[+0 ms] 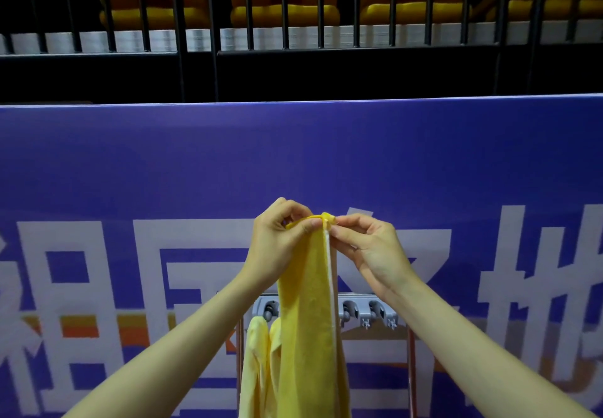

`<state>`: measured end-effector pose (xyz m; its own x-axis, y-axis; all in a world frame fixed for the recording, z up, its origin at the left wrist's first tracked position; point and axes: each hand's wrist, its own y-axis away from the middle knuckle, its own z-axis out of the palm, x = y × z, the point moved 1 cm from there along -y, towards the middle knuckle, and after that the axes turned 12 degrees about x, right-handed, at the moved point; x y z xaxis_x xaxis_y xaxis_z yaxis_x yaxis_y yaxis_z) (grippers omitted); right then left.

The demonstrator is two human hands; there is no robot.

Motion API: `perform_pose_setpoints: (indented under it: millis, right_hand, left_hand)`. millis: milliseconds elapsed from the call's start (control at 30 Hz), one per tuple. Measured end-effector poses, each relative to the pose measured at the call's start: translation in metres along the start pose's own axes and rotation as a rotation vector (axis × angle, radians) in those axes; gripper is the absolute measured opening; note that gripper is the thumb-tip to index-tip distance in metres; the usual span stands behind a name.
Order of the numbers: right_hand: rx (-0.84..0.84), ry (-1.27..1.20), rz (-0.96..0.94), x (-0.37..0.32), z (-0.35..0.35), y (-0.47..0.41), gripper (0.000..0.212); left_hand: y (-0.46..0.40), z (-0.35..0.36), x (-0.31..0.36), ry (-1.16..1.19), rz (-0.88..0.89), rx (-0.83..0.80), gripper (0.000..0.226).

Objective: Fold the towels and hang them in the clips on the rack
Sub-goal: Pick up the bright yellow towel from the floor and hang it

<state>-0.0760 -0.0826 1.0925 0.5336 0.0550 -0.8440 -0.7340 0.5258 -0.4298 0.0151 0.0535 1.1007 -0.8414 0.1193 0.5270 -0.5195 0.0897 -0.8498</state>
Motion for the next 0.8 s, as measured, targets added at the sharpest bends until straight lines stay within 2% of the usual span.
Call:
perform_pose_setpoints:
  millis: [333,533,633,733,800]
  right_hand:
    - [-0.068,0.056,-0.021,0.005,0.006,-0.005,0.015]
    - [-0.015,0.160,-0.036,0.013,0.007,-0.013,0.014]
    - [0.010,0.154,-0.023,0.012,0.006,-0.017,0.012]
    - [0.026,0.151,-0.022,0.009,0.003,-0.021,0.011]
    - [0.028,0.135,-0.013,0.005,-0.002,-0.022,0.014]
  left_hand:
    - [-0.004,-0.001,-0.011,-0.073,-0.047,-0.011,0.014]
    - [-0.012,-0.004,-0.012,-0.161,-0.045,-0.144,0.015]
    - [-0.011,-0.007,-0.016,-0.153,-0.119,-0.260,0.020]
    - [-0.009,-0.019,-0.026,-0.132,-0.185,-0.509,0.031]
    - [-0.011,-0.029,-0.035,-0.268,-0.161,-0.660,0.037]
